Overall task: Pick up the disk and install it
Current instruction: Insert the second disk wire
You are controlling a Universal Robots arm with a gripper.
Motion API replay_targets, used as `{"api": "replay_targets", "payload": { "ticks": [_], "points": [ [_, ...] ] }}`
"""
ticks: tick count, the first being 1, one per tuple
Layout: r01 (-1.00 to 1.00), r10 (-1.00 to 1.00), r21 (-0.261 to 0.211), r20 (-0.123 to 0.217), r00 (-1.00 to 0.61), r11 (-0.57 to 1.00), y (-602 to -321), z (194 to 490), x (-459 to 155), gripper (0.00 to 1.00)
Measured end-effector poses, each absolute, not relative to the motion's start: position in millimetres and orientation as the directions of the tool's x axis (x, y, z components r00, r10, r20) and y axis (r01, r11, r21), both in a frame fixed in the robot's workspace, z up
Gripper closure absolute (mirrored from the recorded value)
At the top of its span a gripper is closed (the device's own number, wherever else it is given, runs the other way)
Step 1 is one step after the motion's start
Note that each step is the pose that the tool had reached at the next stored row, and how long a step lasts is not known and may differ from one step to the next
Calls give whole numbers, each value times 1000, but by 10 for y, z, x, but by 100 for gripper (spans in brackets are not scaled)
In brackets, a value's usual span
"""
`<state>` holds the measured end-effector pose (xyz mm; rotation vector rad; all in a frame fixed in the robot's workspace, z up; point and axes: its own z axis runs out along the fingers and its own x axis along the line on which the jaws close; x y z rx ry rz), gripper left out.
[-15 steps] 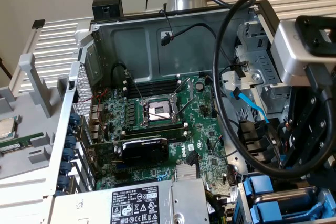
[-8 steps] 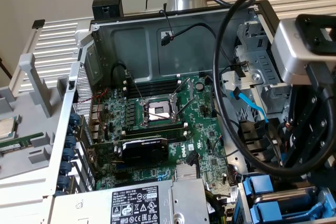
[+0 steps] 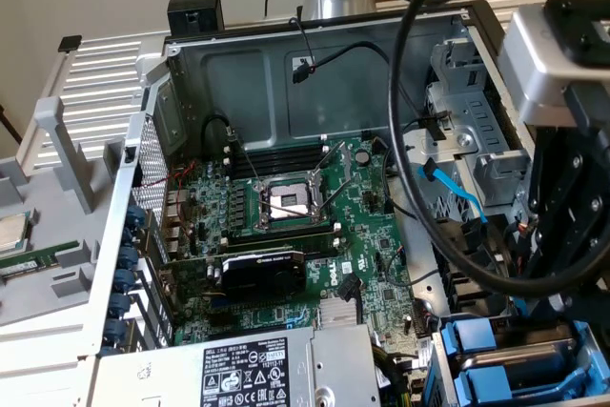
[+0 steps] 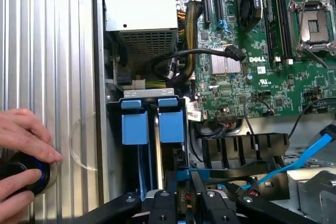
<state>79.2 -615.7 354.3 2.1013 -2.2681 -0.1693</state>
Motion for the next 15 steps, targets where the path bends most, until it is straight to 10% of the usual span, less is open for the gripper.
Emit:
{"api": "replay_targets", "payload": {
  "ticks": [15],
  "points": [
    [-992, -996, 101, -32, -78, 74, -6153, 3757, 782, 75]
  ]
}}
